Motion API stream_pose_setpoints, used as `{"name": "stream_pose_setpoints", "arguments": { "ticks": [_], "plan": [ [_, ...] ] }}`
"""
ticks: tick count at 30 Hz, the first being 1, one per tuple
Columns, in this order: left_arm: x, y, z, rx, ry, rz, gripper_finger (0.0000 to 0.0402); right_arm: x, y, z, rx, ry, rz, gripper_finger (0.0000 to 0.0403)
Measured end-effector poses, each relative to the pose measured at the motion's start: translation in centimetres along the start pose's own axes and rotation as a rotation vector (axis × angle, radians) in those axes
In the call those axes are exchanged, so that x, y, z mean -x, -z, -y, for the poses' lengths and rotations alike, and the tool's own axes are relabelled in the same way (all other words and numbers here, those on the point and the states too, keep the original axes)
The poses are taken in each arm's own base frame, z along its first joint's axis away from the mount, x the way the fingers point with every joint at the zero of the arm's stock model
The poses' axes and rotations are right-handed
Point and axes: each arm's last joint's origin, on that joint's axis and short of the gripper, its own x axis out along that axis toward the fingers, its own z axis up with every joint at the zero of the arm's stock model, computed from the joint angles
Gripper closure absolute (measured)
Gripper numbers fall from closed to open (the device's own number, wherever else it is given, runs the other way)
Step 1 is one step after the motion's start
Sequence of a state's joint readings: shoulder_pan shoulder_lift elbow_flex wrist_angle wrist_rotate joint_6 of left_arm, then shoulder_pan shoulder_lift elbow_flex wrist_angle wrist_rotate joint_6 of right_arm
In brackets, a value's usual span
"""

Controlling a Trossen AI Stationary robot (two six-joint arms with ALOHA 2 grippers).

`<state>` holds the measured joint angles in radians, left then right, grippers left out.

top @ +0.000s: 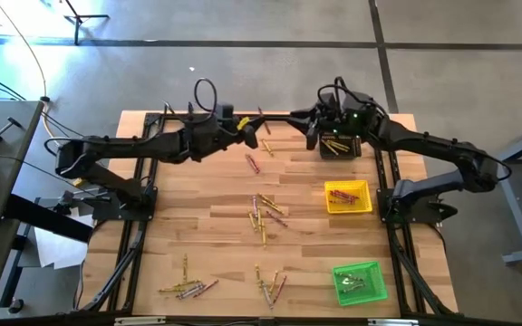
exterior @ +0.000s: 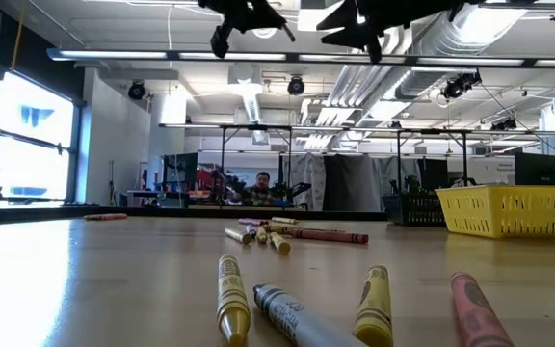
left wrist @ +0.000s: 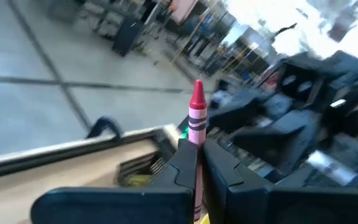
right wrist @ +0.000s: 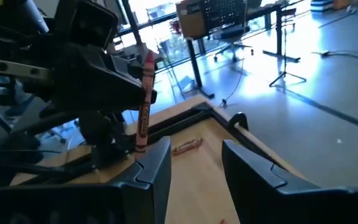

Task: Sort crayons
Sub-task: Put the red crayon into the yellow bin

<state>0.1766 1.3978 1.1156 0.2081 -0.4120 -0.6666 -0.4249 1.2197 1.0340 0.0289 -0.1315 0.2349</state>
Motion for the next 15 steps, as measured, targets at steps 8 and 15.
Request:
{"name": "stream_pose_setpoints", "arguments": {
  "ticks": [8, 15],
  "plan": [
    [-2.3, 1.1, 0.3, -0.054, -0.007, -0.020, 0.0401, -1.5, 1.1, 0.1, -0.081, -0.098, -0.064, 0.0273],
    [-3.4, 0.3, 1.6, -0.124, -0.015, -0.030, 0.0401, -1.5, 1.1, 0.1, -0.090, -0.094, -0.072, 0.0273]
  ]
}}
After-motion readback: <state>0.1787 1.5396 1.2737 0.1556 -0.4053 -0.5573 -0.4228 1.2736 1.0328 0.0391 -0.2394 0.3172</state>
